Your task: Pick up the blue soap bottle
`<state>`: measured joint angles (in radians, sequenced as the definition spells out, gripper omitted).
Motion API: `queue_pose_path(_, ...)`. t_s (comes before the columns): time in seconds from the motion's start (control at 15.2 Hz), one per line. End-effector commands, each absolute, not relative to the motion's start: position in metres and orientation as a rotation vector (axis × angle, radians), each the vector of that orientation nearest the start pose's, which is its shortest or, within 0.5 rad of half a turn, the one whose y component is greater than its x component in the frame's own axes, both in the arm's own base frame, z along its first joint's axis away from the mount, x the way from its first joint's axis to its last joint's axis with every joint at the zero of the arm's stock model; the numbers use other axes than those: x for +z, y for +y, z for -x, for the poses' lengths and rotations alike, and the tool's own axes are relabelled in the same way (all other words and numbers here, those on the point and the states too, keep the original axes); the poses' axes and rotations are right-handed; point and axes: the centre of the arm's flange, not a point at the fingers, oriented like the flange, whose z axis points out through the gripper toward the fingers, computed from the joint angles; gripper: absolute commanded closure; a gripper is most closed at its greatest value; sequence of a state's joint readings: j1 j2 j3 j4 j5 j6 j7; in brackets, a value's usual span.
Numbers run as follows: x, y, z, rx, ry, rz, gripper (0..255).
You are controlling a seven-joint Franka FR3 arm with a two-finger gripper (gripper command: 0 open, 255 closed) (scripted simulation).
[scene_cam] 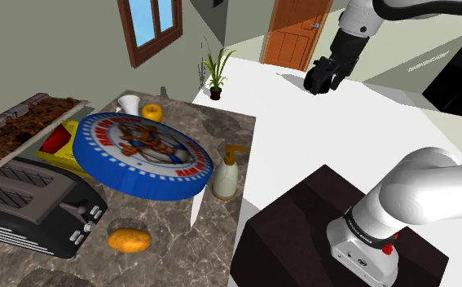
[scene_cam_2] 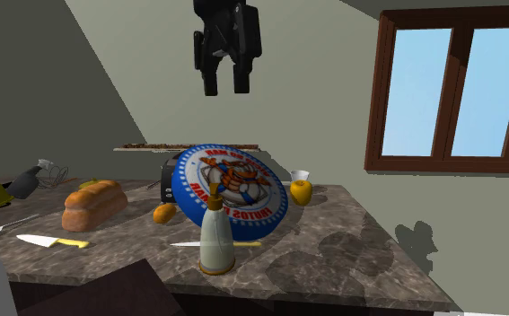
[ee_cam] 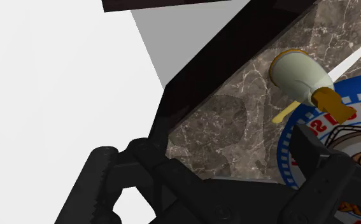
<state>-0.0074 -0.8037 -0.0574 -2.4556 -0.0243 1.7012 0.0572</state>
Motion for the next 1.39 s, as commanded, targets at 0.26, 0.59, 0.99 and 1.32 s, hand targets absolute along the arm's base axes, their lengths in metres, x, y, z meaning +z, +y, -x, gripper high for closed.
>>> queue_pose_path(0.26,0.527,0.008,-0.338,-0.055,0.085,3.131,0)
queue_pose_path(0.59,0.485,0.052,-0.369,-0.029,-0.010,3.143,0)
queue_pose_path(0.99,0.434,0.107,-0.401,0.003,-0.125,3.154,0)
queue_pose_path(1.32,0.390,0.153,-0.424,0.029,-0.222,3.159,0)
